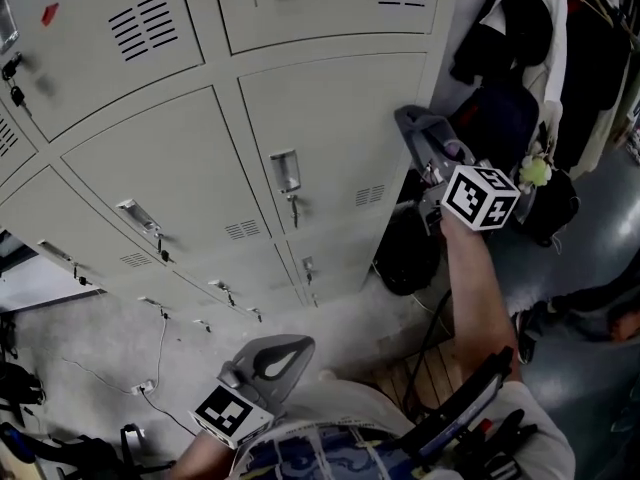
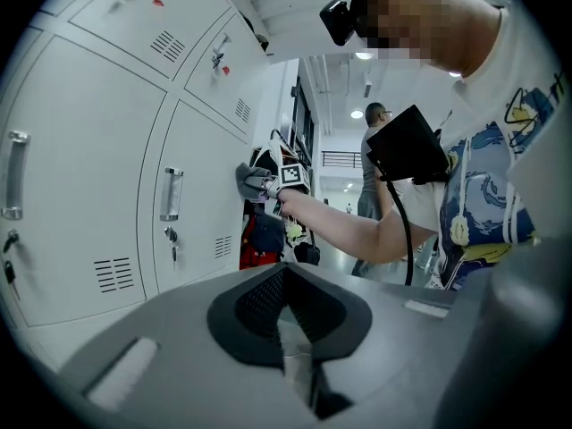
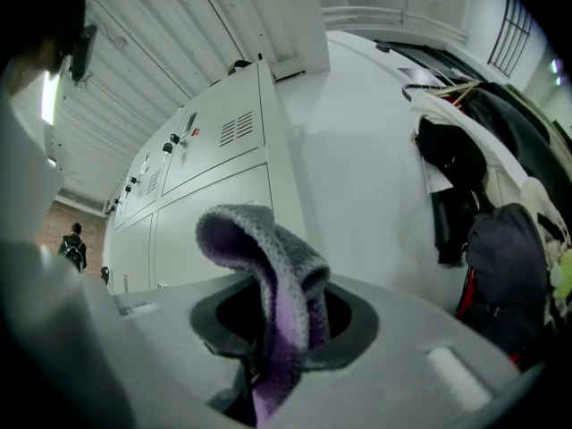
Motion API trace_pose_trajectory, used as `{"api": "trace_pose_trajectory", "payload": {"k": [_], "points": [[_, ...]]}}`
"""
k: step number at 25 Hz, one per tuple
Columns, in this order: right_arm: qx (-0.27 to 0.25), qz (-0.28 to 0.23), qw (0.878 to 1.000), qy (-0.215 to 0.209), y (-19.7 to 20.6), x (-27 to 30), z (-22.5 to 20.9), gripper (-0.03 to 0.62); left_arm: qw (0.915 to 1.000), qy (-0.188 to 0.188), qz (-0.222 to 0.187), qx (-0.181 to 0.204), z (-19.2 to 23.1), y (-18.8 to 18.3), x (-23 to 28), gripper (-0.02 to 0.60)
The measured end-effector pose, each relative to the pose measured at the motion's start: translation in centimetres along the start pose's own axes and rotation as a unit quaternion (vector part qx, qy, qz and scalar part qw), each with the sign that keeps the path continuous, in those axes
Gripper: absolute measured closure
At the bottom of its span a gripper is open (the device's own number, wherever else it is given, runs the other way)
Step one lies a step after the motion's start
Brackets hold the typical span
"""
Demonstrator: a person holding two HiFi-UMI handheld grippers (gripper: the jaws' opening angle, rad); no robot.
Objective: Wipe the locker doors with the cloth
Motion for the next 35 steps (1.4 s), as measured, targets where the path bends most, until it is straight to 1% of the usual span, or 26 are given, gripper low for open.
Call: {"api": "trace_pose_trajectory", "payload": {"k": [3,6,8,10,14,17,20,23,28,30,35], "points": [[-0.005,0.002,1.000,0.007,0.0,-0.6,0.0,0.503,1.0000,0.001,0.002,0.005,0.1,0.0,-0.1,0.580],[-0.013,-0.001,1.000,-0.014,-0.1,-1.0,2.3,0.503,0.9999,-0.001,0.000,0.012,0.3,-0.1,-0.4,0.580],[-0.017,-0.002,0.999,-0.045,0.1,-0.9,4.9,0.503,0.9999,-0.004,0.002,0.012,0.4,0.0,-0.6,0.580],[-0.021,0.004,0.996,-0.086,0.6,-0.4,8.1,0.503,0.9999,-0.006,0.003,0.012,0.4,0.1,-0.7,0.580],[-0.020,0.023,0.986,-0.162,2.6,1.3,14.2,0.503,0.9998,-0.014,-0.001,0.012,0.4,0.1,-1.3,0.580],[-0.017,0.032,0.980,-0.197,3.6,2.9,17.6,0.503,0.9996,-0.024,-0.002,0.010,0.5,0.2,-2.0,0.580],[-0.011,0.039,0.975,-0.220,4.3,4.4,20.0,0.503,0.9993,-0.036,-0.007,0.006,0.7,0.3,-2.7,0.580],[-0.005,0.047,0.972,-0.228,4.9,5.7,21.0,0.503,0.9988,-0.048,-0.012,0.001,1.0,0.3,-3.5,0.580],[0.000,0.052,0.974,-0.222,5.2,6.3,19.9,0.503,0.9981,-0.060,-0.011,-0.011,1.5,0.7,-3.9,0.580],[-0.002,0.052,0.976,-0.214,5.1,6.0,18.9,0.503,0.9982,-0.056,-0.010,-0.016,1.5,0.7,-3.6,0.580],[0.007,0.050,0.983,-0.177,4.9,5.1,15.3,0.503,0.9991,-0.040,0.000,-0.013,1.7,0.8,-2.9,0.580]]}}
Point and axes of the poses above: the fingertips, and each gripper's own axes: x forward along the fingers, z to its left, y out of its underside, the point moved 7 cm from there along -x, backward along the fingers, and after that the axes turned 8 degrees about -x, right-handed, at the moved point
